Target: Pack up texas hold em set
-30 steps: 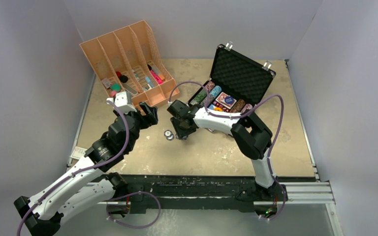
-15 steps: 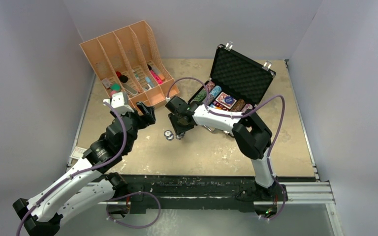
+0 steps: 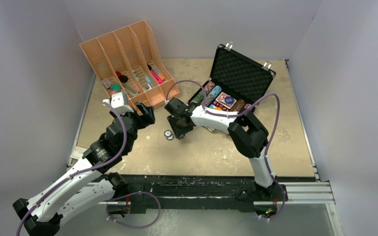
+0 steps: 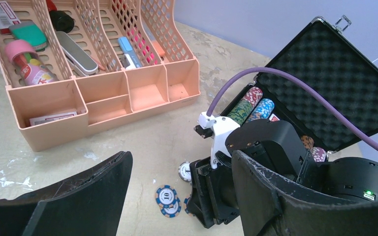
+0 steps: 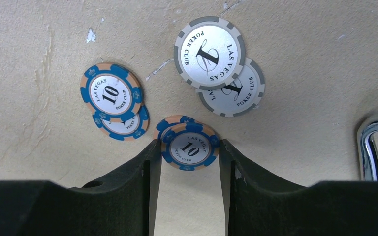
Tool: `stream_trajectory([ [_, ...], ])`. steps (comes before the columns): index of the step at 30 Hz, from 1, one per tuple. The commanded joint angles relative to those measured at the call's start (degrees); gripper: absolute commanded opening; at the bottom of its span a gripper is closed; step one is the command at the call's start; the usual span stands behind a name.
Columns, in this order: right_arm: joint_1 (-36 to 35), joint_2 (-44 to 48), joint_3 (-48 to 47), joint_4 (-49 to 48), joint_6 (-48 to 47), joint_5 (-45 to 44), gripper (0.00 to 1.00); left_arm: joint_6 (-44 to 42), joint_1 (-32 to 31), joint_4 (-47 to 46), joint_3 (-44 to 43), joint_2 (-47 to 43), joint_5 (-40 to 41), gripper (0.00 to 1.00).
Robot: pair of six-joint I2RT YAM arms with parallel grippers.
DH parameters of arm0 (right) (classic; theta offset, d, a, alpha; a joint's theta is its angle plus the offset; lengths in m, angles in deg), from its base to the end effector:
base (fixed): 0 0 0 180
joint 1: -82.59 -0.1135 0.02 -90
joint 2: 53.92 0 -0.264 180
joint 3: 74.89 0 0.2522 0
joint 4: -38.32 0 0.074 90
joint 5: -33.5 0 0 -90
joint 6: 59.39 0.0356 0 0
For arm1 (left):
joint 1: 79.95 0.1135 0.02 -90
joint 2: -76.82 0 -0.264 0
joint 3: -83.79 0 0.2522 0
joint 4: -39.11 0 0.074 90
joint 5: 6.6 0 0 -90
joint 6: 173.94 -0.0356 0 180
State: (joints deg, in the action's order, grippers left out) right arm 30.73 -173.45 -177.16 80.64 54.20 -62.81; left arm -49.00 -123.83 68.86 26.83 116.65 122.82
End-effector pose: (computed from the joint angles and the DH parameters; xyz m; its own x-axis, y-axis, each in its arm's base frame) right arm 0.2787 0.3486 0.1740 -0.7872 -0.3584 -0.5020 -0.4718 0.8741 0.1158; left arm 0.1291 -0.0928 0.3347 -0.1800 -0.4407 -0.8794 -0.0174 0.8953 -0.4452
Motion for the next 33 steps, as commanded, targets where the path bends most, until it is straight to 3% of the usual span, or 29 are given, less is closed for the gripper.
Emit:
stream_trajectory([
  [1,-0.45,0.89,-1.69,-0.52,-0.57,1.94,0.47,-0.05,0.18,-0.61,-0.38,-0.60,1.27,0.73],
  [7,-0.52,1.10,-1.58,-0.48,-1.08,2.59,0.56,0.04,0.20,-0.57,-0.28,-0.60,1.35,0.73],
  [20,-3.67,-3.88,-3.85,4.58,-0.90,-7.19,0.57,0.21,0.15,-0.31,-0.16,-0.96,2.05,0.73],
  [24,-3.65,-4.52,-3.43,4.73,1.43,-7.66,0.54,0.20,0.16,-0.33,-0.18,-1.01,2.15,0.73],
  [29,-3.55,-5.28,-2.65,5.10,2.52,-8.30,0.42,0.16,0.16,-0.19,-0.15,-1.00,2.15,0.73],
  [33,-3.53,-3.45,-0.55,6.24,2.81,-8.52,0.37,0.13,0.14,-0.17,-0.30,-1.06,2.24,0.73],
])
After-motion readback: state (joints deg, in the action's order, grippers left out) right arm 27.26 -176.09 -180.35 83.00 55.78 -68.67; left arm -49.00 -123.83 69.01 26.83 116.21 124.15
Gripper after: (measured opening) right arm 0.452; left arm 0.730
